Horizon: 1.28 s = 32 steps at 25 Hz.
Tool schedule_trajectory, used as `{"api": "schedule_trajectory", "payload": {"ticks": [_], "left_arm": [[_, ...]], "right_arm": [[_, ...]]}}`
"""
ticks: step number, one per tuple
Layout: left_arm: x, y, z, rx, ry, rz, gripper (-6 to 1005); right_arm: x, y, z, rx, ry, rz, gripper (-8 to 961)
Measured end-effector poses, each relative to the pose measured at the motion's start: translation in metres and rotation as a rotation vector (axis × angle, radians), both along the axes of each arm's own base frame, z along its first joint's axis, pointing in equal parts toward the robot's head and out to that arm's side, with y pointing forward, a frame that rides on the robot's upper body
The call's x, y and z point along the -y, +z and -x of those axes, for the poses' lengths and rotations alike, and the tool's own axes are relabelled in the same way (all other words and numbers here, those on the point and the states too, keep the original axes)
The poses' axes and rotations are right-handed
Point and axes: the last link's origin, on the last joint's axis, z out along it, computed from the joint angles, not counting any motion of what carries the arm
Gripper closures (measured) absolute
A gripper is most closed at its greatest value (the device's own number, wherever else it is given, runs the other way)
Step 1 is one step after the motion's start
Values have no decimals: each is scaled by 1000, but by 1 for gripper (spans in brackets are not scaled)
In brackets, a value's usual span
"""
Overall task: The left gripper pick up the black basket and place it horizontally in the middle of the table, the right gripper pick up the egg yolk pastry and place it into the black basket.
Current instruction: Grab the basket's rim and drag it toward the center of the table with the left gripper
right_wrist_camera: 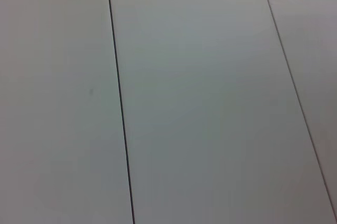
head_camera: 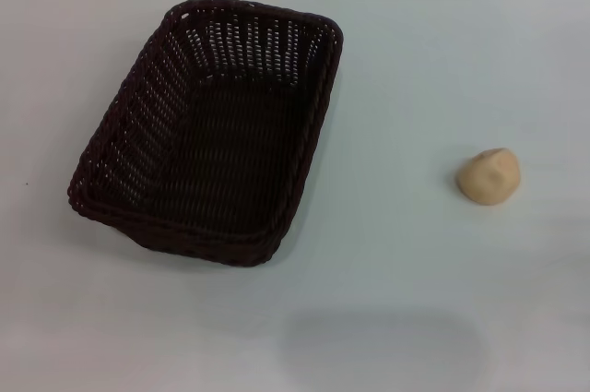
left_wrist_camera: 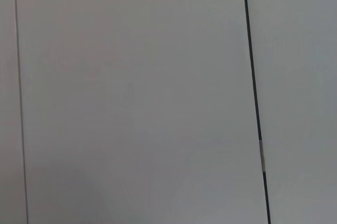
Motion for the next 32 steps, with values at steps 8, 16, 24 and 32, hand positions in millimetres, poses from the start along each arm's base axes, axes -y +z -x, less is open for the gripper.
{"api": "schedule_trajectory", "payload": {"ticks": [8, 16, 24, 32], "left_arm": [[1, 0, 1, 0, 3, 2, 172], [-2, 0, -1, 1, -6, 2, 174], [-18, -1, -13, -5, -50, 19, 177], [-60, -3, -35, -13, -74, 166, 179]], "right_arm": [[0, 0, 0, -2, 1, -2, 197], [0, -2, 2, -7, 9, 5, 197], [-1, -6, 3, -10, 14, 27, 196], [-1, -5, 1, -10, 10, 30, 197]]}}
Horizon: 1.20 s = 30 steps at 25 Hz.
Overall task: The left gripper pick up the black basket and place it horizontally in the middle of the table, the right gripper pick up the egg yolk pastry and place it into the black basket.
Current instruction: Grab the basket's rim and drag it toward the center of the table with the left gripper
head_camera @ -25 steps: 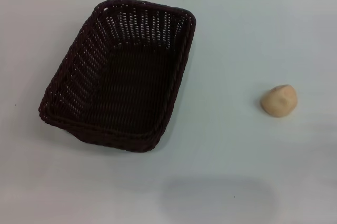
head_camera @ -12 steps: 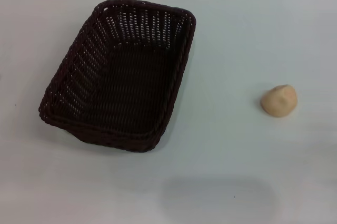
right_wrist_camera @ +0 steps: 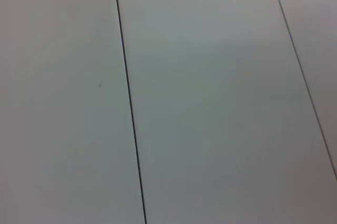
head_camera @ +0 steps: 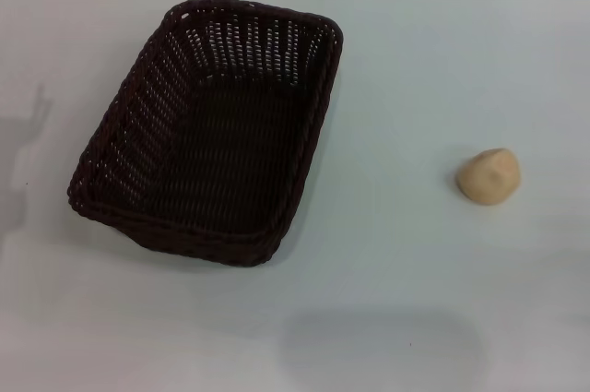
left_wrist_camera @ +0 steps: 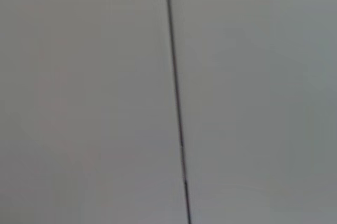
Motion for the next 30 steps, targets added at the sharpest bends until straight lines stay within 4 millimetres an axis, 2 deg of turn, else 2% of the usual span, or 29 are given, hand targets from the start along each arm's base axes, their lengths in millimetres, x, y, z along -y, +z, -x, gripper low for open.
{"api": "schedule_trajectory", "payload": {"ticks": [7, 10, 11, 12, 14, 16, 17, 18, 19, 20, 21, 23, 30], "left_arm": [[-40, 10, -21, -28, 90, 193, 181], [-52, 12, -41, -64, 119, 263, 181], [-58, 13, -53, -102, 155, 317, 182], [-58, 13, -53, -102, 155, 317, 182], [-63, 15, -67, -152, 206, 380, 183], [-69, 16, -91, -234, 249, 460, 183], [-69, 16, -91, -234, 249, 460, 183], [-71, 18, -106, -273, 268, 504, 184], [-71, 18, -106, -273, 268, 504, 184], [-73, 24, -120, -302, 280, 540, 184], [-73, 24, -120, -302, 280, 540, 184], [-74, 31, -136, -310, 279, 572, 185], [-74, 40, -162, -326, 273, 618, 187]], "right_arm": [[-1, 0, 0, 1, 3, 5, 196], [-1, 0, 0, 0, 4, 6, 196], [-2, -1, 0, -1, 3, 9, 196], [-2, -1, 0, -1, 3, 9, 196], [-2, -1, 0, -3, 1, 12, 197], [-2, -2, 0, -4, 2, 21, 197], [-2, -2, 0, -4, 2, 21, 197], [-2, -3, 0, -4, 3, 27, 197], [-2, -3, 0, -4, 3, 27, 197], [-2, -4, 0, -5, 2, 29, 197], [-2, -4, 0, -5, 2, 29, 197], [-1, -4, -1, -8, -4, 33, 197], [0, -5, -2, -10, -10, 35, 196]]}}
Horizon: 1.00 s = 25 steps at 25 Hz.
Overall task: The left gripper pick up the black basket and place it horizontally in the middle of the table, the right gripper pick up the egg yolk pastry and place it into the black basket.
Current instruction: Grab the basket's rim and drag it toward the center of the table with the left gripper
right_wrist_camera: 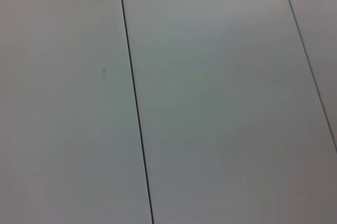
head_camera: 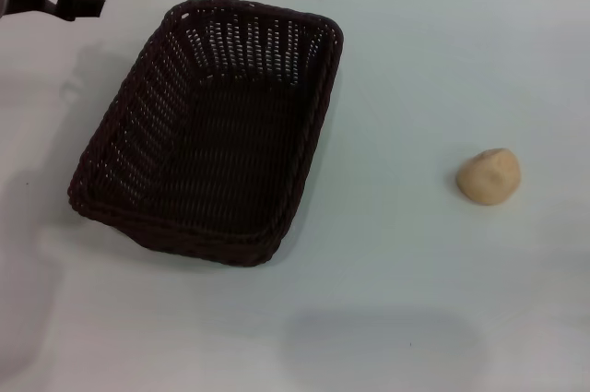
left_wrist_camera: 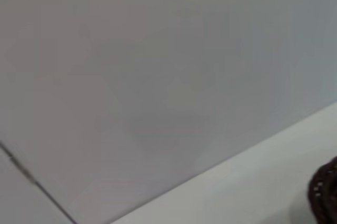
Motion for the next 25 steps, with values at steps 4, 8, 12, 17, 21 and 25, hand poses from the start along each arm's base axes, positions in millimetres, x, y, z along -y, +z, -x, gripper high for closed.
{"api": "schedule_trajectory", "payload": {"ticks": [4, 8, 12, 17, 21, 25], "left_arm": [[1, -3, -10, -12, 14, 53, 188], [3, -9, -17, -33, 66, 146, 189], [8, -14, -23, -47, 119, 230, 190], [10, -15, -25, -49, 132, 250, 191], [15, -23, -33, -68, 133, 301, 193], [18, -32, -40, -19, 104, 342, 194]], "right_arm": [[0, 0, 0, 1, -1, 0, 196], [0, 0, -1, 0, -2, 1, 197], [0, 0, -1, 0, -3, 3, 197], [0, -1, -1, -1, -6, 8, 196], [1, -1, -2, 0, -10, 11, 196], [1, -1, -2, 1, -10, 11, 196]]}}
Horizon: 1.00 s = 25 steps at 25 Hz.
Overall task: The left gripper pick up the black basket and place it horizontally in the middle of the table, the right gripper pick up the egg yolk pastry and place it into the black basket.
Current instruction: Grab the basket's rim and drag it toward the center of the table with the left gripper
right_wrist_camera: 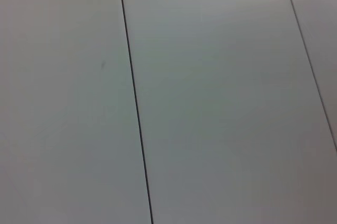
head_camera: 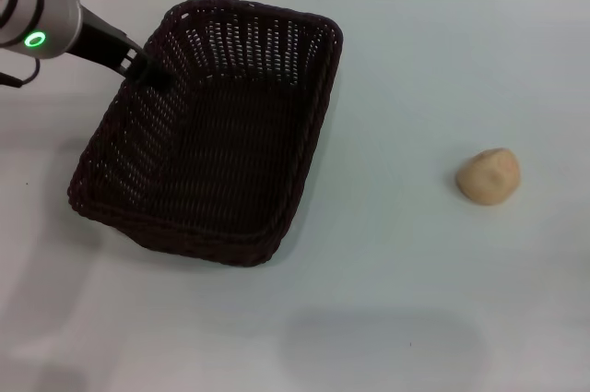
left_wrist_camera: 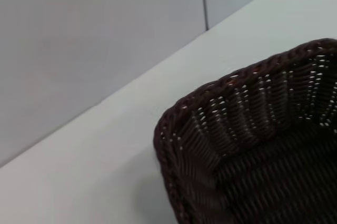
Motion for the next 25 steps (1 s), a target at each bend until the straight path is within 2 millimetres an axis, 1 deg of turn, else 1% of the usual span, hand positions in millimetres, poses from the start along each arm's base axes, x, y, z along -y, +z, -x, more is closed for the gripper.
{"api": "schedule_trajectory", "payload": {"ticks": [3, 4, 5, 6, 9, 10, 11, 21, 25], "left_arm": [[-1, -2, 1, 10, 2, 3, 194], [-7, -4, 9, 25, 15, -17, 195], [-7, -4, 9, 25, 15, -17, 195], [-11, -5, 14, 37, 23, -35, 195], [-11, -5, 14, 37, 23, -35, 196], [-14, -7, 24, 46, 51, -46, 196], [-15, -8, 27, 45, 59, -45, 197], [-15, -16, 38, 51, 94, -33, 199], [-17, -23, 47, 53, 121, -25, 200]], "right_arm": [[0, 0, 0, 2, -1, 0, 196], [0, 0, 0, 2, -1, 0, 196], [0, 1, -1, 3, -1, 0, 196], [0, 1, -1, 3, -1, 0, 196], [0, 1, -1, 7, -2, 1, 196], [1, 2, -2, 12, -4, 1, 196], [1, 2, -2, 12, -4, 1, 196], [1, 3, -4, 22, -8, 3, 197], [1, 4, -4, 25, -8, 4, 197]]}}
